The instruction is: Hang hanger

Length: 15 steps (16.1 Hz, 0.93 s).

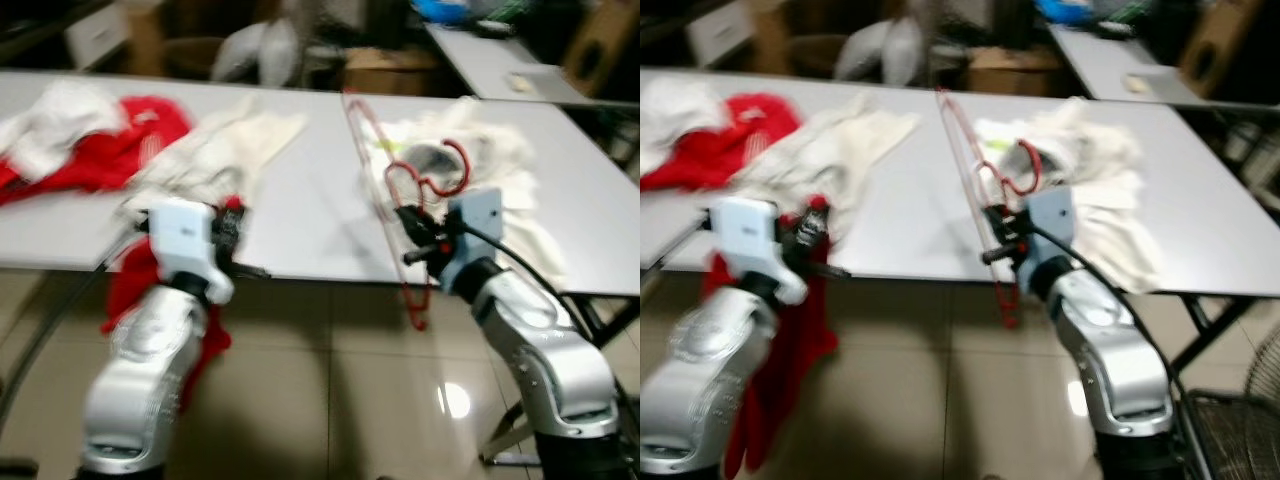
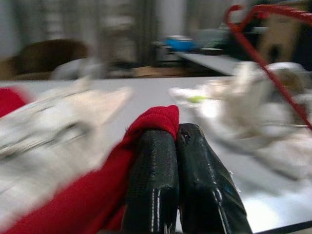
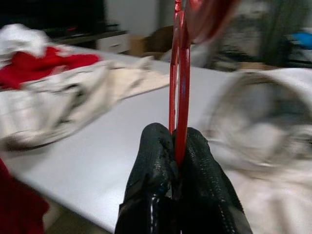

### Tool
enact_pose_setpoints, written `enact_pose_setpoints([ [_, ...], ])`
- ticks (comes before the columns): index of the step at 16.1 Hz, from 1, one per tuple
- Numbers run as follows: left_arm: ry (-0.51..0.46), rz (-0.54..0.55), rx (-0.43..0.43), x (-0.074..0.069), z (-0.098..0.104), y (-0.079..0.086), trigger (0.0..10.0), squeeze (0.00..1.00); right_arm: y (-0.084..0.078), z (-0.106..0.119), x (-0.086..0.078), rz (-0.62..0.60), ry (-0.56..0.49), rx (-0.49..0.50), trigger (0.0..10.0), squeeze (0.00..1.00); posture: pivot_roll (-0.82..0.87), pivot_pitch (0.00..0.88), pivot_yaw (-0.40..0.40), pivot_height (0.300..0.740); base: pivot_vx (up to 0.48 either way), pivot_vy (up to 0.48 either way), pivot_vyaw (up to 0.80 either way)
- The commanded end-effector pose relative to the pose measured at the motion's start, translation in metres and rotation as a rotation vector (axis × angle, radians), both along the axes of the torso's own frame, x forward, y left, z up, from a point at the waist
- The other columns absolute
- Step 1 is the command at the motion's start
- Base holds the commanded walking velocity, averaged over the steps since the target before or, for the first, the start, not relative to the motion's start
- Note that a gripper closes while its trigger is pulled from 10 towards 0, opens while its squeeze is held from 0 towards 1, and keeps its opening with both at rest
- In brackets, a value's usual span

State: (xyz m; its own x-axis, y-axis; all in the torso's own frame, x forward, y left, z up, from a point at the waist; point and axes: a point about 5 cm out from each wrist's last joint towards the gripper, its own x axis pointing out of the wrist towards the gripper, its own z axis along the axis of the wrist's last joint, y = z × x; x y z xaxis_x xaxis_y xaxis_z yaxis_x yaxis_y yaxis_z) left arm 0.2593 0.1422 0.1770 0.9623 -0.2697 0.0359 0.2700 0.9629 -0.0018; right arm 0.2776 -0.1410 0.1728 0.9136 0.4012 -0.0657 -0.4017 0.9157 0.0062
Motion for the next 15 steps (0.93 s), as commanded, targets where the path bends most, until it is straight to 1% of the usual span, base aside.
enact_pose_setpoints([
  [1,-0.042,0.004,0.009,0.001,0.01,0.004,10.0,0.0,0.005,0.004,0.001,0.027,-0.021,0.005,10.0,0.0,-0.04,0.0,-0.002,0.74,0.382,0.0,-0.8],
  [2,-0.051,0.006,0.012,0.003,0.013,0.006,10.0,0.0,0.006,0.005,0.001,0.036,-0.023,0.002,10.0,0.0,-0.04,0.0,-0.001,0.74,0.382,0.0,-0.51],
  [4,-0.066,0.006,0.018,0.007,0.018,0.008,10.0,0.0,0.006,0.006,0.001,0.046,-0.039,-0.01,10.0,0.0,-0.04,0.0,0.002,0.74,0.384,0.0,0.0],
  [8,-0.097,-0.023,0.033,0.016,0.027,0.007,10.0,0.0,0.001,0.012,0.003,0.056,-0.065,-0.028,10.0,0.0,-0.04,0.0,0.004,0.74,0.394,0.0,0.0],
  [10,-0.113,-0.02,0.051,0.025,0.033,0.012,10.0,0.0,0.002,0.014,0.002,0.111,-0.077,-0.044,10.0,0.0,-0.04,0.0,0.008,0.74,0.403,0.0,0.0],
  [11,-0.125,-0.017,0.059,0.03,0.037,0.015,10.0,0.0,0.001,0.018,0.0,0.156,-0.086,-0.043,10.0,0.0,-0.04,0.0,0.008,0.74,0.401,0.0,0.0],
  [12,-0.145,-0.024,0.058,0.037,0.044,0.017,10.0,0.0,-0.004,0.023,-0.002,0.197,-0.092,-0.037,10.0,0.0,-0.04,0.0,0.007,0.74,0.401,0.0,0.0],
  [14,-0.181,-0.058,0.069,0.053,0.059,0.015,10.0,0.0,-0.018,0.033,-0.007,0.302,-0.094,-0.076,10.0,0.0,-0.04,0.0,0.005,0.74,0.401,0.0,0.0],
  [15,-0.199,-0.072,0.095,0.066,0.068,0.015,10.0,0.0,-0.026,0.04,-0.012,0.365,-0.096,-0.121,10.0,0.0,-0.04,0.0,0.008,0.74,0.401,0.0,0.0],
])
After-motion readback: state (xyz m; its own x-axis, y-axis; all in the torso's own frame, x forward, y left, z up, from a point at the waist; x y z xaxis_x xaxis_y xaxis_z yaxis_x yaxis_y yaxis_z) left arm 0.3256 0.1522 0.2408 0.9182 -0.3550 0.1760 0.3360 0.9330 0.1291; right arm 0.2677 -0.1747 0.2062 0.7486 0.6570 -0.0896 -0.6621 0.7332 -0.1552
